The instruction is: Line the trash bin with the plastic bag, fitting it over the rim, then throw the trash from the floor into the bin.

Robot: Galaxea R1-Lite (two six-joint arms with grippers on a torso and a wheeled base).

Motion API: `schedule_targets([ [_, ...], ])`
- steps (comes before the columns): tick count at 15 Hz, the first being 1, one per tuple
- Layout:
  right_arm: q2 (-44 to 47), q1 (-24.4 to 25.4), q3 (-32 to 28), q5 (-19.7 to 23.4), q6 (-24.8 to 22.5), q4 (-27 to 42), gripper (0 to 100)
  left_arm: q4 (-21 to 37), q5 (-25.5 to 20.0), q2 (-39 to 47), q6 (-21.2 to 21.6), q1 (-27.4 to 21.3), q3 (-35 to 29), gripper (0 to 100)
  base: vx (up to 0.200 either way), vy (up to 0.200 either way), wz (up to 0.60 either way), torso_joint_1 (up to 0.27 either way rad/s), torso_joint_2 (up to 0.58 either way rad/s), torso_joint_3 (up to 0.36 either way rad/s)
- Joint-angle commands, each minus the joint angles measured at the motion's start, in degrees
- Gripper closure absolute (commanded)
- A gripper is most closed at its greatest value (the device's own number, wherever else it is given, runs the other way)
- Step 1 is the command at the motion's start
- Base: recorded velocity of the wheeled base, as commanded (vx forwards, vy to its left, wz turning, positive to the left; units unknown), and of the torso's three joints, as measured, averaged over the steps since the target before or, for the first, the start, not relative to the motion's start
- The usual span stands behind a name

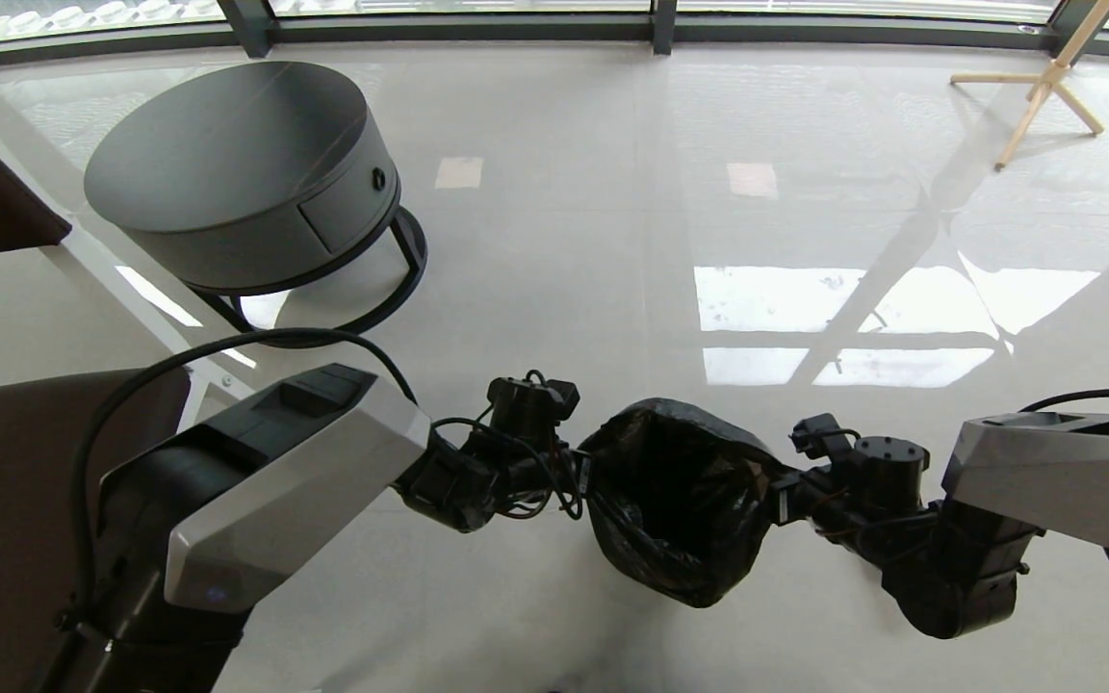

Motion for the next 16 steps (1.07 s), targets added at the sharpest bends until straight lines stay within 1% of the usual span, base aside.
schedule_targets([
  [1,-1.4,-0.2,-0.3,1.1,1.1,0.8,100,0.2,0.0,-0.7,0.0,0.0,-0.4,100,0.0,0.0,0.0,0.0,0.0,0.0],
  [3,-2.0,-0.1,-1.0,1.4,2.4,3.7,100,0.3,0.0,0.8,0.0,0.0,-1.4,100,0.0,0.0,0.0,0.0,0.0,0.0],
  [5,-1.2,-0.2,-1.8,1.4,2.4,4.7,100,0.2,0.1,2.8,0.0,0.0,-2.6,100,0.0,0.0,0.0,0.0,0.0,0.0],
  [7,-0.9,-1.2,-1.9,1.4,2.5,5.6,100,0.2,0.1,2.8,0.0,0.1,-2.5,100,0.0,0.0,0.0,0.0,0.0,0.0],
  [12,0.8,-2.8,-1.1,1.5,2.4,5.9,100,0.2,0.1,2.7,0.0,0.6,-2.2,100,0.0,0.0,0.0,0.0,0.0,0.0],
  [16,3.2,-2.8,-3.1,1.5,2.4,5.9,100,-0.1,0.1,2.9,0.0,0.6,-2.4,100,0.0,0.0,0.0,0.0,0.0,0.0],
])
